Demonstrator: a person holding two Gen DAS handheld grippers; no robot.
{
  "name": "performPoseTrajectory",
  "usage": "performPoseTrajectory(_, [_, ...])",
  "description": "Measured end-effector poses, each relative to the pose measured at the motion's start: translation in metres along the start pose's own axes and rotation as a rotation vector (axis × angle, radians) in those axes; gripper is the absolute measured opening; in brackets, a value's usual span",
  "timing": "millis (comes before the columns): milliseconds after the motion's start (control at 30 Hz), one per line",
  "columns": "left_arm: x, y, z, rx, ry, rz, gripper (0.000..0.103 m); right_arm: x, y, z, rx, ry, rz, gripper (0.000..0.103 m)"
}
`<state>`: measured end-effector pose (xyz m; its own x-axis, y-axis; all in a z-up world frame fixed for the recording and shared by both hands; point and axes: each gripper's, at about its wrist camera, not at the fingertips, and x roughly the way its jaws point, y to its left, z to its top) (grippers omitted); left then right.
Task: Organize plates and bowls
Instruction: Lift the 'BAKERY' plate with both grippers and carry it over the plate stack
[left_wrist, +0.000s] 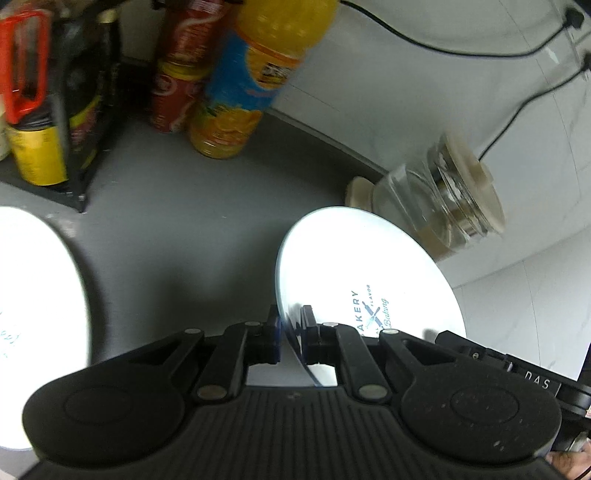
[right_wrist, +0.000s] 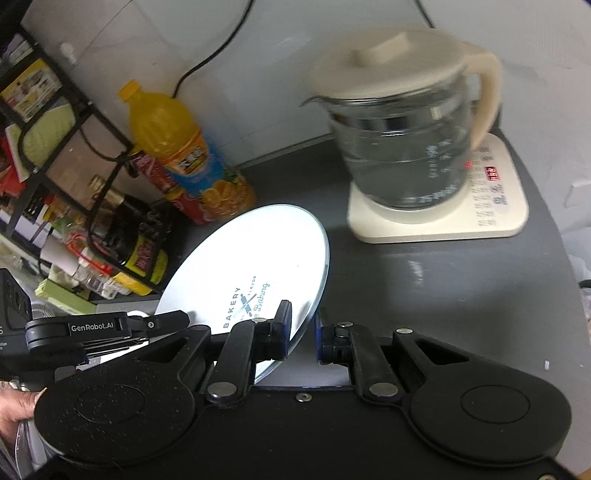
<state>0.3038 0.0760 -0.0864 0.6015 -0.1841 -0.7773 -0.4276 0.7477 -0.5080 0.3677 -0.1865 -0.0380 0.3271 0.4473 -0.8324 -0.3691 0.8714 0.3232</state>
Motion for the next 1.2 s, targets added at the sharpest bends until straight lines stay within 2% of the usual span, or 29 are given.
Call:
performPoseTrajectory(767, [-0.073,0.113,-0.029,-0.249,-0.131,0.144,0.008,0.07,0.111,-0.015,-0.221,0.16,0.165,0.012])
performPoseTrajectory(1200, [-0.101,0.172,-0.051,-0.368,-0.165,0.207,0.008,0.104,0.169,-0.036,-0.32,0.251,0.207,0.012])
